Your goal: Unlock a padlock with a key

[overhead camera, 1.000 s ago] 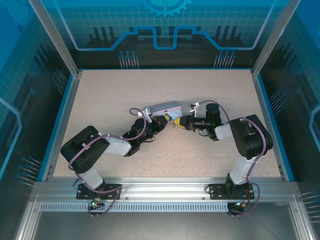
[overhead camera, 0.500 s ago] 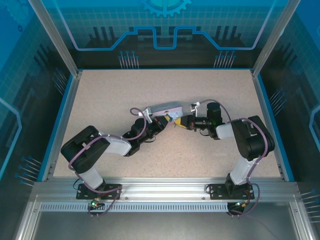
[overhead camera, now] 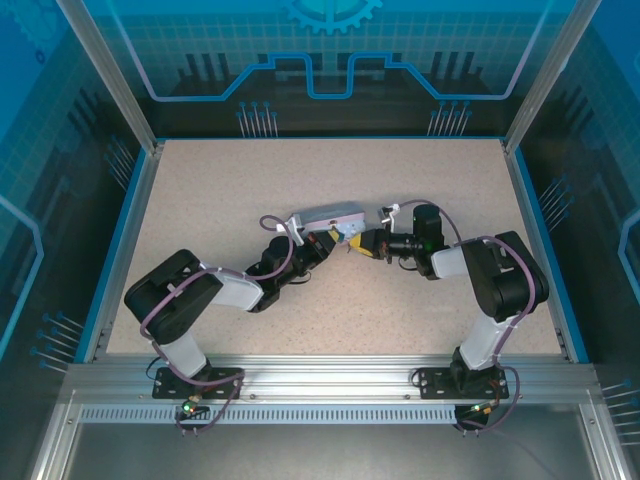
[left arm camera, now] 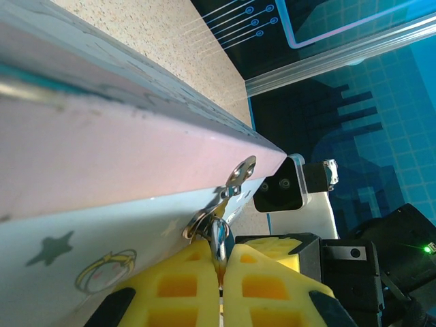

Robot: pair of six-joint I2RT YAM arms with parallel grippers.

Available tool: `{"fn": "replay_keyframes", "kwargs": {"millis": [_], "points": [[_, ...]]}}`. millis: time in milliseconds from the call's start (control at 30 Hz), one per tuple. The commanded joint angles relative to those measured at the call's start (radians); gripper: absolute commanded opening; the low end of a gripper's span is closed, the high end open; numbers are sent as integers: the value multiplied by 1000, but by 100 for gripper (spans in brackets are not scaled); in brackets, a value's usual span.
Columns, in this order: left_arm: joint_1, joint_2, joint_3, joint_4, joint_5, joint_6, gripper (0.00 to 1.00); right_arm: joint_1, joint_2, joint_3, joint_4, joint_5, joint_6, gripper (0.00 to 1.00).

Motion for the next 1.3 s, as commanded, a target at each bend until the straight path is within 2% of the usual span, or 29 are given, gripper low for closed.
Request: {"fn": "replay_keyframes", "kwargs": {"millis": [0,267,767,933,1167,1267], "points": [[-33,4,12,57,151,18,0,41,11,40,69,-24,50,0],[-34,0,18,66,165,7,0,44,71,59,110,-41,74,0],[-32,-5,3,49,216,18,0,47,56,102,49,-16,-46,0],[-31,17,2,55,237,14,0,83,63,115,74,-10,-43,0],[-22,80,-18,87,203,-1,0,98,34,50,-60,44,-128,0],[-23,116,-3,104,212,-8,0,98,52,25,-43,48,-130,0]]}}
